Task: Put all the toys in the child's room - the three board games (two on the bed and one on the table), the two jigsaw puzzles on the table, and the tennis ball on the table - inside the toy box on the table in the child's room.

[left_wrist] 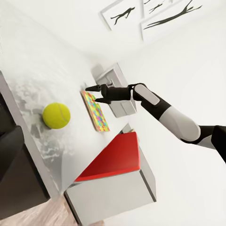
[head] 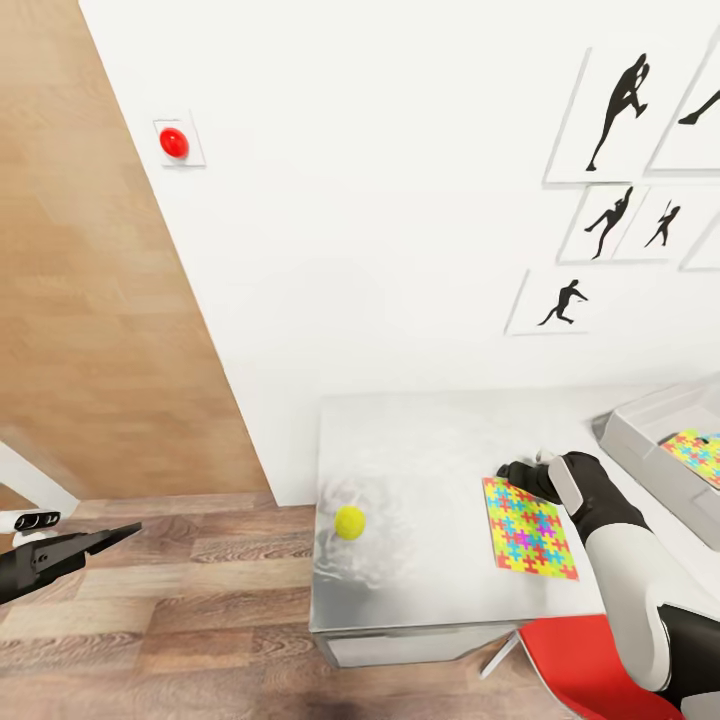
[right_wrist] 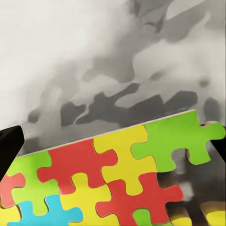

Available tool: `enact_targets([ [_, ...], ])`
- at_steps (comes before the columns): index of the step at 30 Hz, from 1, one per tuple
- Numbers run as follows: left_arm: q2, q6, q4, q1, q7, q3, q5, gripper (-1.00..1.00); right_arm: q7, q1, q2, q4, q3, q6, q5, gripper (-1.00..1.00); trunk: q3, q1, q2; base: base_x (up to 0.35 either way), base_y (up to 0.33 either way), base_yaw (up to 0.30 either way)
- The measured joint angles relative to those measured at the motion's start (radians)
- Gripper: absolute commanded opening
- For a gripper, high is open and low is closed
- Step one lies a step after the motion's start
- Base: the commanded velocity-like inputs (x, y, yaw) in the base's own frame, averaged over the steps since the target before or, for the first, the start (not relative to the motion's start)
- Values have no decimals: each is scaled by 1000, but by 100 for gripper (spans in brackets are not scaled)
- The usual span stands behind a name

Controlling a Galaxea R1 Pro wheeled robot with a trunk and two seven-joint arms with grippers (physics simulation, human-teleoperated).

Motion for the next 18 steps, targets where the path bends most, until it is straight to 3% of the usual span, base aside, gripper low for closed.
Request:
enact_targets([
  [13, 0, 0, 0, 0, 0, 0, 0, 100, 0, 0, 0, -1, 0, 1, -4, 100, 0, 0, 0, -48, 24, 0],
  [18, -1, 1, 0, 0, 0, 0, 0, 100, 0, 0, 0, 0, 0, 2, 1, 100, 0, 0, 0, -176, 134, 0],
])
